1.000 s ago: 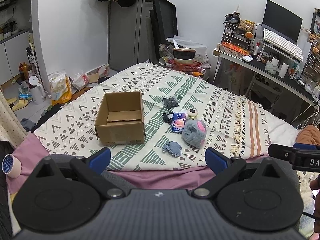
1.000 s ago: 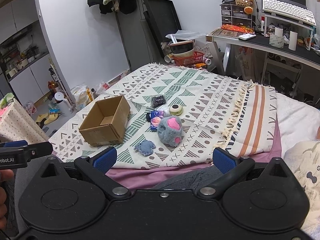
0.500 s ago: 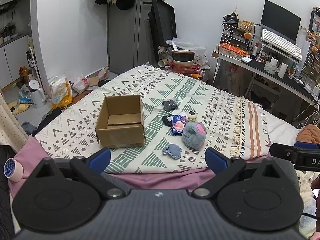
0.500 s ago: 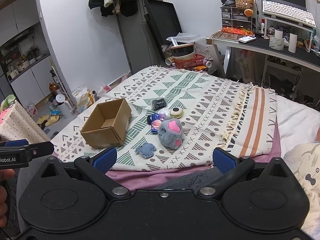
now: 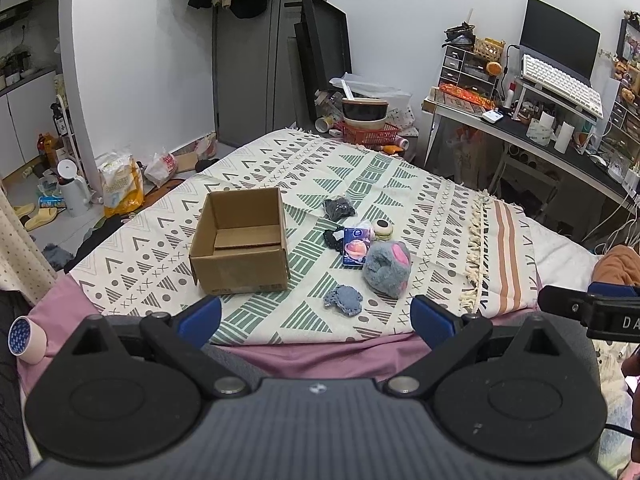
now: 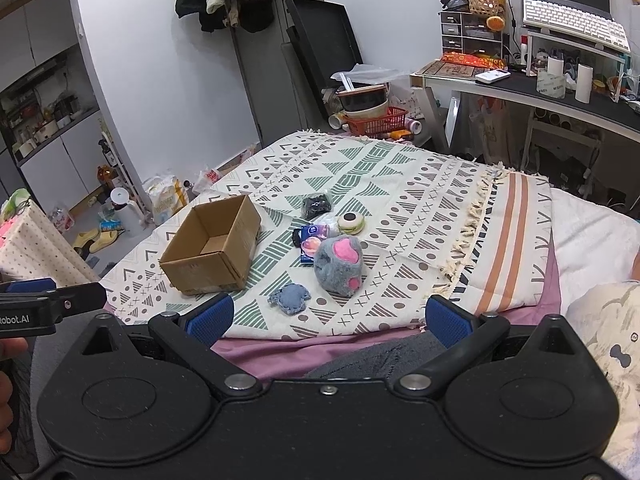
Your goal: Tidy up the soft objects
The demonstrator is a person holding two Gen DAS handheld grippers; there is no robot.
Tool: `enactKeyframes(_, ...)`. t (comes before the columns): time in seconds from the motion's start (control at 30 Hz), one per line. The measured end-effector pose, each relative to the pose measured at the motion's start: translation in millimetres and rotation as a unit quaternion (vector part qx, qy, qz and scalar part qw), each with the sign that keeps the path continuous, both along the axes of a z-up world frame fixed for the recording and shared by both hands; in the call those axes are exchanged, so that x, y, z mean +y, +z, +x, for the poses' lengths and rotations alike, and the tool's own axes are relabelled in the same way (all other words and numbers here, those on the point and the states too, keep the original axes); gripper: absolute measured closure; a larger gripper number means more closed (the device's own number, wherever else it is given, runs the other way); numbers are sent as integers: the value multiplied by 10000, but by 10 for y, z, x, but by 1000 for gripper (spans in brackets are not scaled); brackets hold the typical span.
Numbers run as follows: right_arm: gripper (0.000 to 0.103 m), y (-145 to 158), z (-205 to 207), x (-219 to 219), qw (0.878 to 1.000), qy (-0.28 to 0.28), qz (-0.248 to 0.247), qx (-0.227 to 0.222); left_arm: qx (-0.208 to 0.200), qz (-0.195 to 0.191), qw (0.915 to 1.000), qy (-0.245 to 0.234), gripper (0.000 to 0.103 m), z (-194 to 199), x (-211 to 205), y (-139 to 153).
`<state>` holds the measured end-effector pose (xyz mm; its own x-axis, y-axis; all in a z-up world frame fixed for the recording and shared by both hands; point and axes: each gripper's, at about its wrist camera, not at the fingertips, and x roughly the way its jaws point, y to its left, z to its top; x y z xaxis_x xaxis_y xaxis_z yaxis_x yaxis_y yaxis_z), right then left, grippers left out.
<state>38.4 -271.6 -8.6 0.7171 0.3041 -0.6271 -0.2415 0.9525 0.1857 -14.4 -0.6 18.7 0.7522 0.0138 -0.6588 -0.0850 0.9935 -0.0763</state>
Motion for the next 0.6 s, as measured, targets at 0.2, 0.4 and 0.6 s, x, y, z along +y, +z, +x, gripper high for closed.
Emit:
enactKeyframes(0.2, 0, -47, 43, -7, 9999, -98, 19, 8, -73, -14, 10000, -44, 3, 79, -85, -35)
enactKeyframes(0.4, 0, -189, 196, -3, 9998, -104, -25, 195, 15, -64, 9999, -144, 3, 274, -134, -142)
enactKeyframes(0.6, 0, -335, 442, -31, 9990, -70, 208, 377, 133, -173, 9996, -151, 3, 547, -133, -302)
